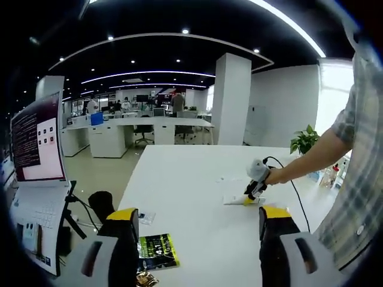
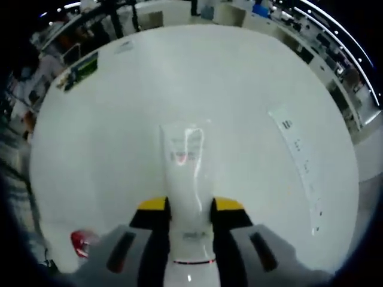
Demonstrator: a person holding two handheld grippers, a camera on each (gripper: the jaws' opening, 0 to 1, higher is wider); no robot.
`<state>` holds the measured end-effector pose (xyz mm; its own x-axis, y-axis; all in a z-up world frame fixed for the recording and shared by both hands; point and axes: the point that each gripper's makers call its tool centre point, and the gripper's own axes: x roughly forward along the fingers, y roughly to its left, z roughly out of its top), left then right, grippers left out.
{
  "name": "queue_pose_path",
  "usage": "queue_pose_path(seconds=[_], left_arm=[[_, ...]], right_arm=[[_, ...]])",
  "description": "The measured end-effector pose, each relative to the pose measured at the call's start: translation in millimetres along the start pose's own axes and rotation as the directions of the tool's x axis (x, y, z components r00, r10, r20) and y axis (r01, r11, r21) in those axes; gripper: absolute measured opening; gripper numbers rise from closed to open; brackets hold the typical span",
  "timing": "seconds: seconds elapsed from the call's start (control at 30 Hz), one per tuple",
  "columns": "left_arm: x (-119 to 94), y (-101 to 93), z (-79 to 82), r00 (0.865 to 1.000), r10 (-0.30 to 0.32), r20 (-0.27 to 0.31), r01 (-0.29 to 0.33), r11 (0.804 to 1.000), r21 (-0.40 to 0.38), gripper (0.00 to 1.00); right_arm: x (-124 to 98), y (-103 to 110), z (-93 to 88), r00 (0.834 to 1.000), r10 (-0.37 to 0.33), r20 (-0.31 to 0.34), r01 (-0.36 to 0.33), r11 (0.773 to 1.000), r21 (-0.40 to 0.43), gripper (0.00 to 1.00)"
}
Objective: Arrange the skincare products in the storage area until every visible bottle or jar stands upright without overlapping.
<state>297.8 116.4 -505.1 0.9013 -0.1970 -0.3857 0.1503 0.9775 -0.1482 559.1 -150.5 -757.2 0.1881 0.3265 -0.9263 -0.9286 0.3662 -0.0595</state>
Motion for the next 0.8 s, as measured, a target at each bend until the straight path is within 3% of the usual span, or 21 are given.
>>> queue_pose_path(seconds=[0.4,0.8], left_arm=[[1.6,-10.6,0.1,0.999,-0.036,0.003,0.036,0.999,0.007,0.85],[2.0,-18.9,2.2,0.997,-0.079,0.02,0.078,0.997,0.011,0.84]], right_arm=[[-24.0,8.3,28.1,0.995,-0.016,0.102,0.015,1.0,0.012,0.24],[-60.9,23.2,58.8,0.968,-0.047,0.245,0.042,0.999,0.026,0.23]])
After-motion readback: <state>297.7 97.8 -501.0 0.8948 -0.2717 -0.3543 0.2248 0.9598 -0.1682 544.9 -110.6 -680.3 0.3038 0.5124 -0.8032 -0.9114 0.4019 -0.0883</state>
